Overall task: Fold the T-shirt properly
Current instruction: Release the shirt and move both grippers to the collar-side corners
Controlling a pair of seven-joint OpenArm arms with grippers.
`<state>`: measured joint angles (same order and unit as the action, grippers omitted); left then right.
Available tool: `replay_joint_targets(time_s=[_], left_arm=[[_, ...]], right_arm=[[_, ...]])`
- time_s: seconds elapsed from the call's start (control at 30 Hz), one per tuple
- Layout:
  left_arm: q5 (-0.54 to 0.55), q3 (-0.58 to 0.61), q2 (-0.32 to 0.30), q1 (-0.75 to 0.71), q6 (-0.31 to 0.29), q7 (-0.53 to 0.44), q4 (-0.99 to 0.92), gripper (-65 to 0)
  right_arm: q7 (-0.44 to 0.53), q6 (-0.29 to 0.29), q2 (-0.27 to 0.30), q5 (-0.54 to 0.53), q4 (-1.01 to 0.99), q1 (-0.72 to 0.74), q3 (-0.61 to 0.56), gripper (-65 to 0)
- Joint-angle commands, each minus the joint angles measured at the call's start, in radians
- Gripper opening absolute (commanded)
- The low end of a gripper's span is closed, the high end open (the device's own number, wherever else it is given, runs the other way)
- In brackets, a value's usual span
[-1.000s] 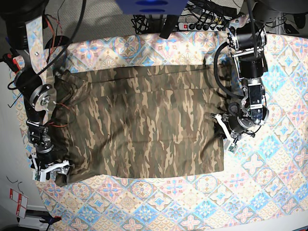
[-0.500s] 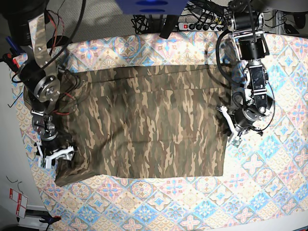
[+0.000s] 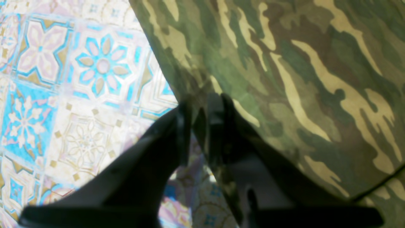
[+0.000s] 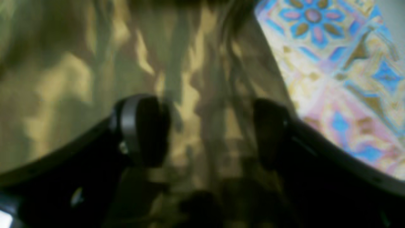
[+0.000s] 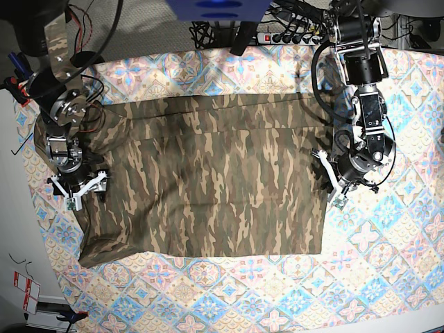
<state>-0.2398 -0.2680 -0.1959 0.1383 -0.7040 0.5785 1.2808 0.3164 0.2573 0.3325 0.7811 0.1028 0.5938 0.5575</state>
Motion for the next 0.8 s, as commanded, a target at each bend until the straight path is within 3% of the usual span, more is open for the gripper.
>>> replay_joint_targets(time_s=[0.0, 0.13, 0.23, 0.47, 0.63, 0.77], left_arm=[[0.010, -0.003, -0.007, 0.021, 0.006, -0.021, 0.020, -56.9], [0.010, -0.003, -0.007, 0.021, 0.006, -0.022, 0.020, -56.9], [0.010, -0.003, -0.007, 0.021, 0.006, -0.022, 0.020, -56.9], [0.010, -0.003, -0.007, 0.021, 0.006, -0.022, 0.020, -56.9], [0.010, -0.003, -0.007, 0.021, 0.006, -0.022, 0.020, -56.9], [0.013, -0.003, -0.007, 0.025, 0.006, -0.022, 0.021, -56.9]], right_arm=[[0.023, -0.033, 0.021, 0.039, 0.015, 0.033, 0.002, -19.0], [0.022, -0.108, 0.021, 0.209, 0.015, 0.033, 0.008, -19.3], [0.022, -0.141, 0.021, 0.248, 0.015, 0.033, 0.006, -21.9], [-0.062, -0.151, 0.021, 0.281, 0.019, 0.035, 0.008, -51.0], [-0.062, -0.151, 0.021, 0.281, 0.022, 0.035, 0.008, -53.6], [-0.062, -0.152, 0.021, 0.281, 0.051, 0.035, 0.009, -62.1]])
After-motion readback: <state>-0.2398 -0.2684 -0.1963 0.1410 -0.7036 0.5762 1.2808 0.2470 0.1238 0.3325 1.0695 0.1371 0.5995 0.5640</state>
